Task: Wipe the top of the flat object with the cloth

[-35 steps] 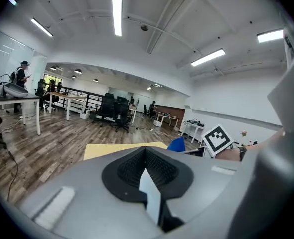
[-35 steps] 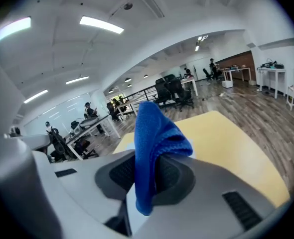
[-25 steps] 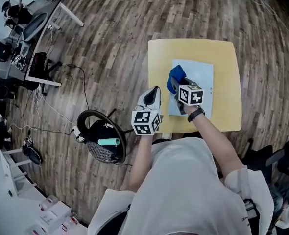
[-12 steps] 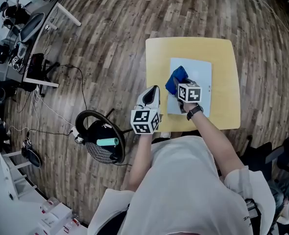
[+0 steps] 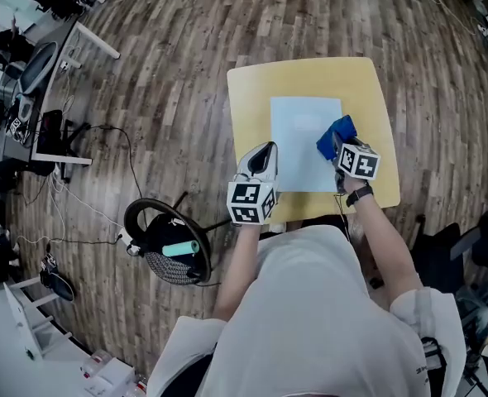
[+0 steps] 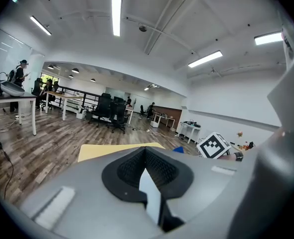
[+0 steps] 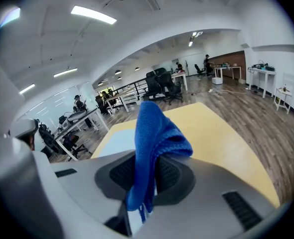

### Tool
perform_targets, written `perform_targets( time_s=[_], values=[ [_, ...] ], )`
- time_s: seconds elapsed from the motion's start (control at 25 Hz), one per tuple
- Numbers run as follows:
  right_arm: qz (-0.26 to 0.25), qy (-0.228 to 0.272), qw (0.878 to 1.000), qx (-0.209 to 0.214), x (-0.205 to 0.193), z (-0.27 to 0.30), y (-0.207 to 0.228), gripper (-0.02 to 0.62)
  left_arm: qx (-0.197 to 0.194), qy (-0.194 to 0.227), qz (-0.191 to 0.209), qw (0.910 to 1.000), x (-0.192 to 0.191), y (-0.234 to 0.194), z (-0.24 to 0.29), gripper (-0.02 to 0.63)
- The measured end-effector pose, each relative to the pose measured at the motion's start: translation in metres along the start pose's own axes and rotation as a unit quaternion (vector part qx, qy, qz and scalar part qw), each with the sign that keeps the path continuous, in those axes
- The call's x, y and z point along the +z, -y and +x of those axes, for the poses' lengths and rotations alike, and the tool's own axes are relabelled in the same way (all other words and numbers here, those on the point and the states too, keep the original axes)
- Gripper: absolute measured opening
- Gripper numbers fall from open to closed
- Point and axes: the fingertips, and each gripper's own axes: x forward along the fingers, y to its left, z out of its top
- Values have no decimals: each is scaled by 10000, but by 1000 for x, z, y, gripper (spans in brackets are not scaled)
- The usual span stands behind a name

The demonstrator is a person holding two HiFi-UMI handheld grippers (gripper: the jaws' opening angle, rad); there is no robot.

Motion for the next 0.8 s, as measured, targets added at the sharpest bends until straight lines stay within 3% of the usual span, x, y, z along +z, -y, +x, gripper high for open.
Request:
perform_targets(
  time_s=[0.2, 0.4, 0.56, 0.8],
  values=[
    [9, 20, 9994, -346, -8, -20, 39, 60, -135, -48, 73, 9999, -3, 12, 4, 9],
    [-7, 81, 9996, -284, -12, -28, 38, 60, -68, -66, 57, 9999, -5, 9, 3, 9],
    [-190, 244, 9992, 260, -8, -29, -13, 60, 159, -32, 42, 9999, -2, -7, -5, 9],
    [15, 197, 9921, 1243, 0, -3, -112, 60, 637, 38, -81, 9979, 4, -39, -26, 9]
  ],
)
